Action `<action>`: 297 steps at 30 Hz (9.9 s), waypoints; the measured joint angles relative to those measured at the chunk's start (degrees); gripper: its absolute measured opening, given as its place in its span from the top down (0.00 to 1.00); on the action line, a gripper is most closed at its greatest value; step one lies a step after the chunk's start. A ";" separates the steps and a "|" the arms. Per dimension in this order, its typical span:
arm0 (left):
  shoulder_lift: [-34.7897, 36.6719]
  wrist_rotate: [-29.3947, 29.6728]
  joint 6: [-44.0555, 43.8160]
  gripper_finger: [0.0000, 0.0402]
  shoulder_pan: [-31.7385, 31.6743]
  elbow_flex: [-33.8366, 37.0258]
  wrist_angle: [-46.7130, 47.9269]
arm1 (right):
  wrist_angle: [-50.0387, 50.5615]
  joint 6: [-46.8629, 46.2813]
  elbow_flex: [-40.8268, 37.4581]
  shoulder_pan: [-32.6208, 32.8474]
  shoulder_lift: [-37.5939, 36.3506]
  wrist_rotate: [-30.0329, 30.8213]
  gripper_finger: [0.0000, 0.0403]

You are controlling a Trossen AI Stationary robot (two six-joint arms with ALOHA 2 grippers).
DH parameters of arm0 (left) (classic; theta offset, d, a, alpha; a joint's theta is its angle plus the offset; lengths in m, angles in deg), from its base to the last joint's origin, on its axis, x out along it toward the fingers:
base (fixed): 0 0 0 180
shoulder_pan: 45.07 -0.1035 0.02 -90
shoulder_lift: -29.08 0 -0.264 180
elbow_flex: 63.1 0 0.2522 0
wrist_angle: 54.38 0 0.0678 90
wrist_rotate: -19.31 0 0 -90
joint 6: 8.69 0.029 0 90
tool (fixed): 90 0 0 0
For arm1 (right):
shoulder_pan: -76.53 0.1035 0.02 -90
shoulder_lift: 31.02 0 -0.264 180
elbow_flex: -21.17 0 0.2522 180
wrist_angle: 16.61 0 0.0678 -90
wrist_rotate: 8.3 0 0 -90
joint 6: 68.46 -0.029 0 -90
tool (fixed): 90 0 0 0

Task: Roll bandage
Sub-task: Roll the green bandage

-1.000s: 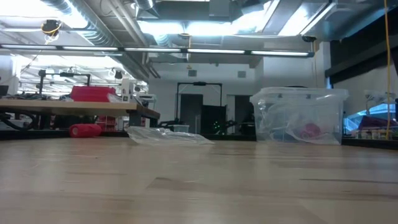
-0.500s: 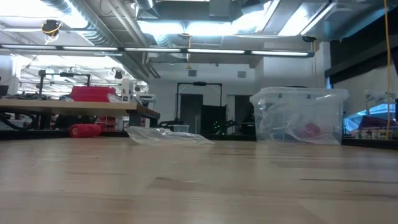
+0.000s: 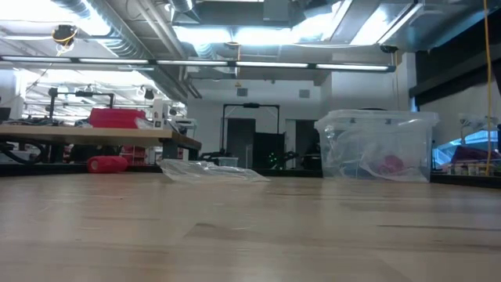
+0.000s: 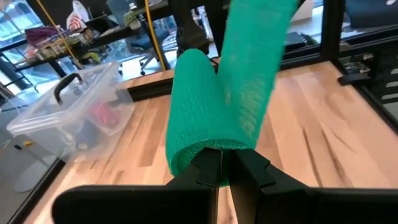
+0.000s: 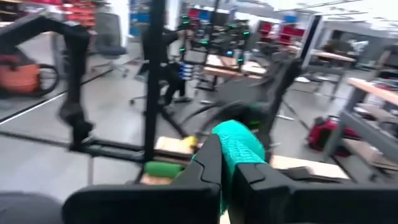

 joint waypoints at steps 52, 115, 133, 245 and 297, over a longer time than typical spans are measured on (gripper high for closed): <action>-0.72 -4.06 1.92 0.97 8.63 0.01 -11.94 | 29.38 -34.35 3.12 -30.54 0.42 -18.52 0.39; 3.41 -0.16 -9.85 0.99 8.11 0.03 -14.15 | 23.56 19.30 3.25 6.55 9.72 29.94 0.41; 1.94 -7.78 -23.57 1.00 2.78 0.03 -9.09 | 17.65 34.38 3.30 1.89 10.06 20.52 0.41; -0.85 12.26 61.18 0.98 3.27 0.01 -6.77 | 29.74 -22.75 3.21 -12.69 5.44 -7.57 0.85; -2.09 -15.63 -21.08 0.98 8.82 -5.40 -8.18 | 52.43 -16.66 20.10 -19.00 5.44 -3.88 0.85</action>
